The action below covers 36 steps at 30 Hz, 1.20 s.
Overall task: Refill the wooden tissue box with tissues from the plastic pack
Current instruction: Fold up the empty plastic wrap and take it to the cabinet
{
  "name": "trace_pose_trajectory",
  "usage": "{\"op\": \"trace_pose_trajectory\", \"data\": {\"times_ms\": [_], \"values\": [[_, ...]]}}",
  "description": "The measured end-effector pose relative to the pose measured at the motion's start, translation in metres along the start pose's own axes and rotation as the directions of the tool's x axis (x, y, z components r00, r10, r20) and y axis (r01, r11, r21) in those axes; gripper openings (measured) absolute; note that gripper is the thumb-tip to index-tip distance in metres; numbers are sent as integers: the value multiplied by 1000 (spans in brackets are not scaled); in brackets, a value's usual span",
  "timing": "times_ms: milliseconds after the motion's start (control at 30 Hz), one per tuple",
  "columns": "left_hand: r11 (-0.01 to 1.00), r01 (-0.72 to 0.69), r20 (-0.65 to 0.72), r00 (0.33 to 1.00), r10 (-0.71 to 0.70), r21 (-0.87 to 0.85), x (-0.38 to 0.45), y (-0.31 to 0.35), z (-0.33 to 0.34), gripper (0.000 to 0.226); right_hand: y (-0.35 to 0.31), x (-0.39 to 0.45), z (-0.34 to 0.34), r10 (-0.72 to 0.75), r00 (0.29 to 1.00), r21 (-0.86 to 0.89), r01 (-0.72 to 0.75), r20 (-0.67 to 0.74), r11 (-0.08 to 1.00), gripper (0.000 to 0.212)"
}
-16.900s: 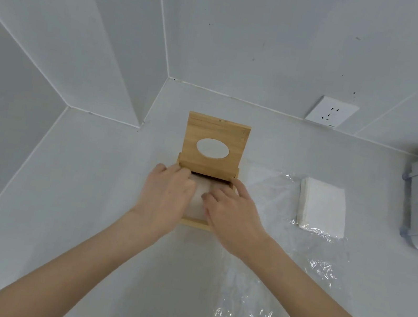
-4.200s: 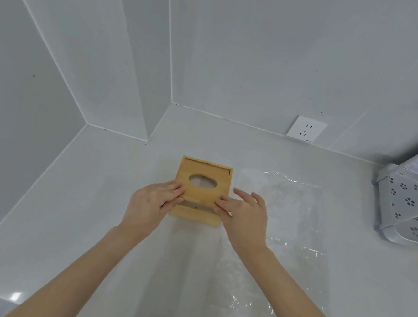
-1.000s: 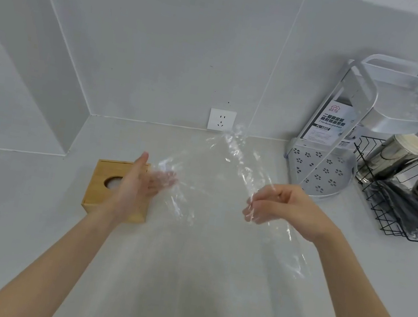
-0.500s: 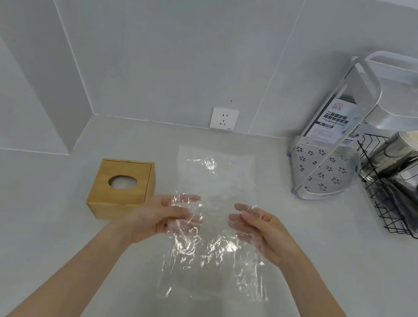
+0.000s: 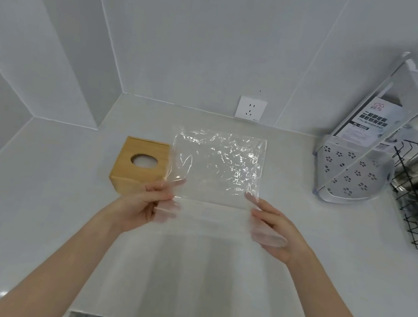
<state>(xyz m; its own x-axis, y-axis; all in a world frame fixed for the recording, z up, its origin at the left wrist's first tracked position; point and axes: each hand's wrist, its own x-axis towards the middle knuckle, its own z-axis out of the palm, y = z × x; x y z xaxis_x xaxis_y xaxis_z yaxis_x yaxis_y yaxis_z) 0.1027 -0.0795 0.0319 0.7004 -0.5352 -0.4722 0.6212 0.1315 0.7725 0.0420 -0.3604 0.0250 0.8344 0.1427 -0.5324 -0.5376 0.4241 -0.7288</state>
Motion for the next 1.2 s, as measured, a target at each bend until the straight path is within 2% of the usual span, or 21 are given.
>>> {"op": "trace_pose_trajectory", "data": {"times_ms": [33,100,133,167,200,233,267,333,367,400,467,533,633,700,767,833,933,1000,1133,1200], "values": [[997,-27,-5,1000,27,-68,-2,-5,-2,23,4,3,2,6,1000,44,-7,19,999,25],[990,-65,-24,998,63,-126,-14,-13,-5,42,9,4,9,9,998,112,-17,69,994,40],[989,-76,-54,996,70,-130,-20,-16,-7,47,9,5,14,16,996,113,-25,82,993,33],[988,-93,-77,993,84,-122,-26,-21,-11,47,10,5,19,38,997,92,-44,70,995,15],[988,-98,-92,992,87,-120,-33,-22,-13,43,11,4,25,60,996,90,-66,68,994,14],[987,-106,-108,990,93,-124,-40,-25,-17,34,12,5,31,90,994,60,-94,69,994,30],[986,-109,-140,986,91,-126,-45,-26,-20,24,14,5,33,97,992,26,-99,87,995,34],[991,-121,-198,974,107,-59,-58,-31,-35,22,21,4,47,38,996,-130,-27,82,991,15],[992,-128,-188,974,123,-16,-64,-33,-42,14,25,3,53,11,995,-201,11,104,980,14],[991,-132,-184,974,135,25,-73,-34,-48,12,31,4,58,1,991,-264,35,134,964,27],[987,-130,-202,968,147,97,-90,-43,-68,28,46,6,75,-46,991,-341,88,129,936,38],[982,-99,-275,951,142,163,-105,-51,-80,30,62,8,93,-98,992,-395,120,74,911,33],[981,-100,-385,909,157,166,-139,-64,-105,17,96,5,132,-145,989,-509,140,30,850,22],[981,-96,-443,882,163,171,-166,-70,-124,12,122,2,162,-156,988,-521,136,5,843,21],[968,-43,-454,877,155,246,-195,-77,-144,20,148,-3,187,-155,988,-536,128,-6,835,17],[933,48,-414,903,111,355,-227,-86,-171,41,175,-8,213,-119,993,-561,111,22,820,13],[894,122,-366,929,49,431,-266,-98,-205,60,212,-16,243,-45,996,-559,80,76,825,19],[876,147,-399,915,56,460,-284,-106,-224,53,232,-17,258,2,994,-584,62,107,809,24],[877,198,-514,856,63,439,-306,-134,-268,19,280,-5,287,41,990,-674,59,131,737,21],[886,231,-572,819,46,402,-310,-155,-289,16,308,8,297,51,988,-719,69,145,692,21]]}}
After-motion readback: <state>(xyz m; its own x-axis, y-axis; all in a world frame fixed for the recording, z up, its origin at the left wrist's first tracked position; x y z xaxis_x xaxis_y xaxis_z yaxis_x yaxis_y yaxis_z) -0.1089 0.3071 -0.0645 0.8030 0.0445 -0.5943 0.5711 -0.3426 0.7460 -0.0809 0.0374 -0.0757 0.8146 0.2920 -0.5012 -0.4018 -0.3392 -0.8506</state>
